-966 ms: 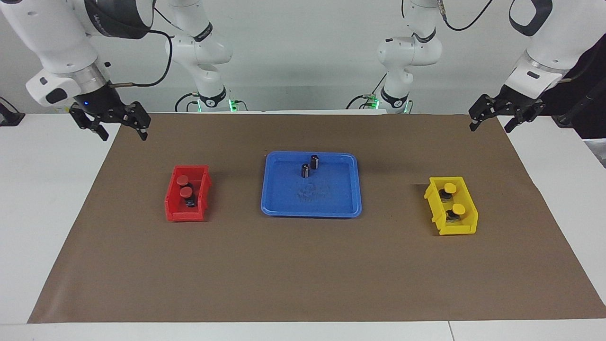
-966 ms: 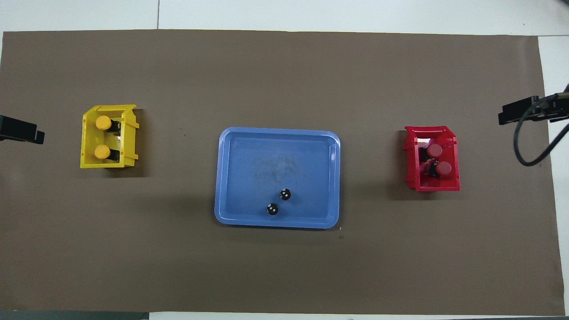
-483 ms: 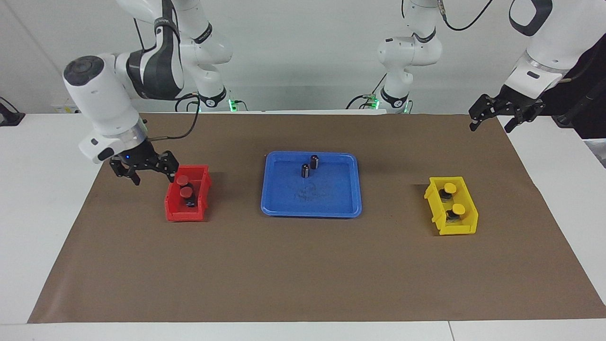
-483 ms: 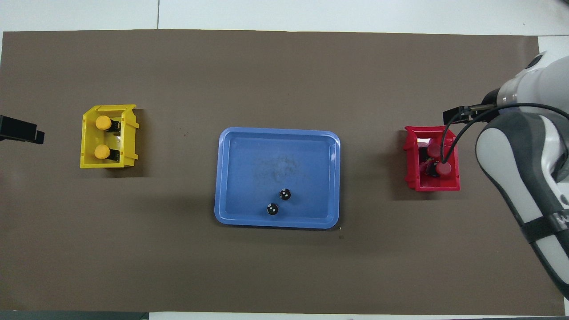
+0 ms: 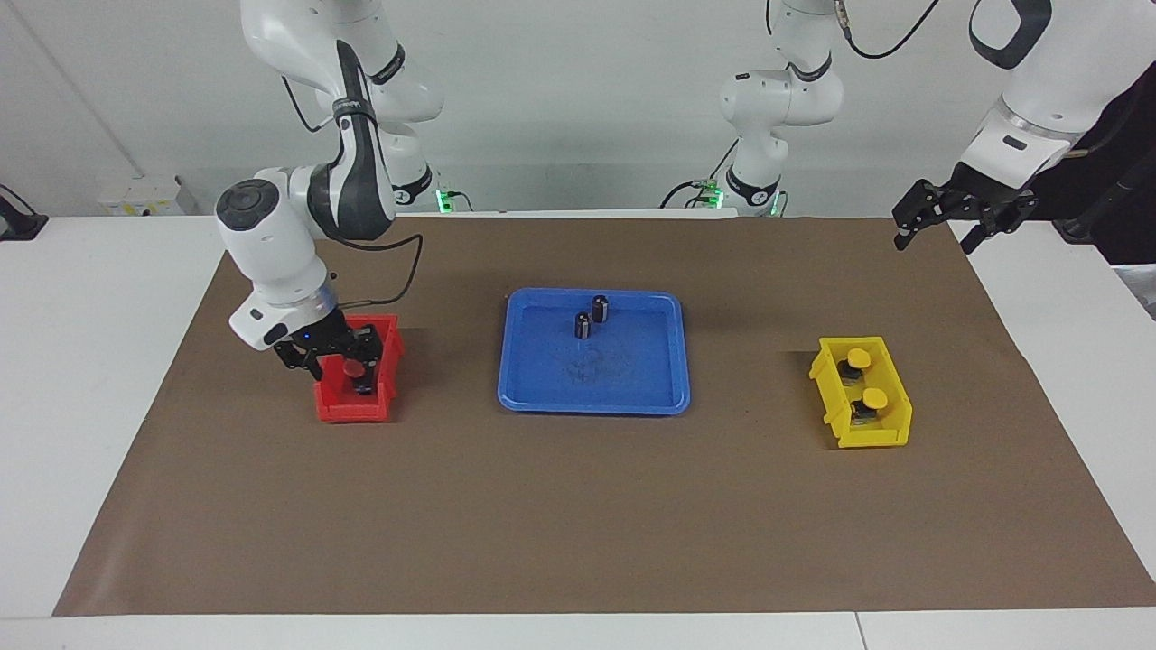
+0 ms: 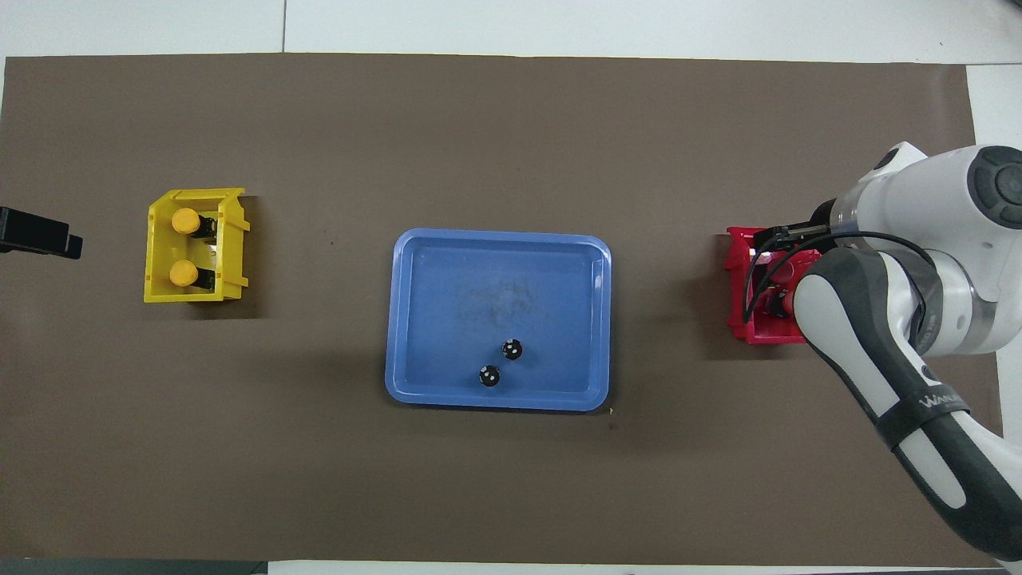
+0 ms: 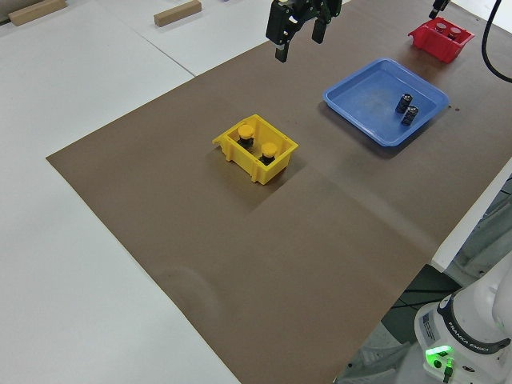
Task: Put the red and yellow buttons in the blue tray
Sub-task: 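Reach the right gripper into the red bin and grasp a red button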
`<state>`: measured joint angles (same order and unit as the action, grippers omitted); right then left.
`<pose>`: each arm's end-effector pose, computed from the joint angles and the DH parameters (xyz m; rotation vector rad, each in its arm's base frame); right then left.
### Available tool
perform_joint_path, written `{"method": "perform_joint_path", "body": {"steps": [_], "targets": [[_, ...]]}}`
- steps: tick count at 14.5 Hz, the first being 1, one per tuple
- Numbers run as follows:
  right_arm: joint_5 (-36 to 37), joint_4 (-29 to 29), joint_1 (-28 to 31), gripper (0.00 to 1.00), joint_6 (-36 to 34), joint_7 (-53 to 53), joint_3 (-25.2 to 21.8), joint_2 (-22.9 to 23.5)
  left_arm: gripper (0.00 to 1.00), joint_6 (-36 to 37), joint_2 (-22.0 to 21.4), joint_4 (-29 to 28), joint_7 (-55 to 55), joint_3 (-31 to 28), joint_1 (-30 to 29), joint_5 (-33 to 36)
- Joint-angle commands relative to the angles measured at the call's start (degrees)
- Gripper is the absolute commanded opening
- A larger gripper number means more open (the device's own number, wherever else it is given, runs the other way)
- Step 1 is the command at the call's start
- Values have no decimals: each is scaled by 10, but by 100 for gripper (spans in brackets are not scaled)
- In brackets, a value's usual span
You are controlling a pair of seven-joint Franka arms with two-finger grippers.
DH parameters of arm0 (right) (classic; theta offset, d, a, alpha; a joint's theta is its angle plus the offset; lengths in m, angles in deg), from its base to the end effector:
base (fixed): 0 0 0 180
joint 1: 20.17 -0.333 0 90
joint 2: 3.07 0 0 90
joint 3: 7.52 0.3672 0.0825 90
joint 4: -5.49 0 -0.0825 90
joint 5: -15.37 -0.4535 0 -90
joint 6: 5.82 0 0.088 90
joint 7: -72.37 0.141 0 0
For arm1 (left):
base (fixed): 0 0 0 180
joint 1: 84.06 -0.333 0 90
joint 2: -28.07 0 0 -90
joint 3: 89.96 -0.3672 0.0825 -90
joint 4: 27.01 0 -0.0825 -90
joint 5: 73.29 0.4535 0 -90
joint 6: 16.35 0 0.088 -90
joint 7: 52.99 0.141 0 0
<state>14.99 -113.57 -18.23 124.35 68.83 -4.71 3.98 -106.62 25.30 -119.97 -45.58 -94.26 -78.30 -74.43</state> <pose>0.6396 0.0097 0.3524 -3.1280 -0.1131 -0.1115 0.6064 -0.0172 0.6438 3.1088 -0.2411 0.0039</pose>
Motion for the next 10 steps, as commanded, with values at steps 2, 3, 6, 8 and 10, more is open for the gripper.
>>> {"method": "perform_joint_path", "body": {"steps": [2,3,6,8,10], "targets": [[-9,-28,6,78,14,0,3,-10,100,-4,-8,-11,6,0,0,4],[-9,-29,6,78,15,-6,3,-10,100,-4,-9,-12,7,0,-1,4],[-9,-43,6,75,20,-12,3,-13,100,-3,-9,-12,5,0,-3,4],[-9,-52,7,73,23,-16,3,-16,100,10,-10,-13,4,0,-3,4],[-9,-56,7,69,25,-25,3,-18,100,32,-11,-13,5,-1,-4,4]]}}
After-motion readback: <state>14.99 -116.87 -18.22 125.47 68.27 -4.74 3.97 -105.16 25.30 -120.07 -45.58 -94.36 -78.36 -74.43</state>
